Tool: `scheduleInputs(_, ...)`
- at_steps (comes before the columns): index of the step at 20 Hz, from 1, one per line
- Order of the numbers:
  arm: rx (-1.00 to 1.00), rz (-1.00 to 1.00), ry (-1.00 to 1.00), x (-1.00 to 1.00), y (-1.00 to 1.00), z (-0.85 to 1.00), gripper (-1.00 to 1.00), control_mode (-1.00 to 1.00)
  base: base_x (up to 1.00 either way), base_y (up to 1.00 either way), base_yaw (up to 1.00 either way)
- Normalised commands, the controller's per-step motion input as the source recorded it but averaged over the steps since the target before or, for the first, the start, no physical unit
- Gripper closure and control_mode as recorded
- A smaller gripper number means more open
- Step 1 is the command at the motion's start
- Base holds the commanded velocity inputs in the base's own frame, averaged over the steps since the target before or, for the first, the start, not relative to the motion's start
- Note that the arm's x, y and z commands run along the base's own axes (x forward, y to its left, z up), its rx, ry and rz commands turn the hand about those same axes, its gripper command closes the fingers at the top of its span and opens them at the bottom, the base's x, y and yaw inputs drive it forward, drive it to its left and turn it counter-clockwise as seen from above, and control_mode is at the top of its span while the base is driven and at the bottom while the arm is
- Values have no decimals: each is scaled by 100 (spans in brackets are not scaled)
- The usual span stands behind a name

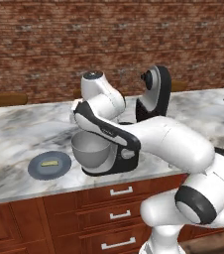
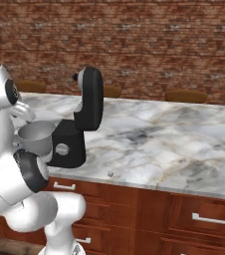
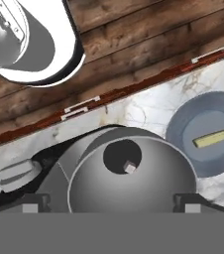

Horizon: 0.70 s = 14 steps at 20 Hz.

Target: Add butter and sugar cubes to the stand mixer bowl and then turn on the stand mixer to begin making frosting.

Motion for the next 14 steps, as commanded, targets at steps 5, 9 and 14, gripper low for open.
scheduleInputs(5, 11, -1, -4, -73, -98, 32, -100, -100, 0, 0, 0)
scheduleInputs(9, 15, 0, 0, -40, -100, 24, -100, -100, 0, 0, 0)
scheduleInputs(14, 23, 0, 2, -17, -100, 8, -100, -100, 0, 0, 0)
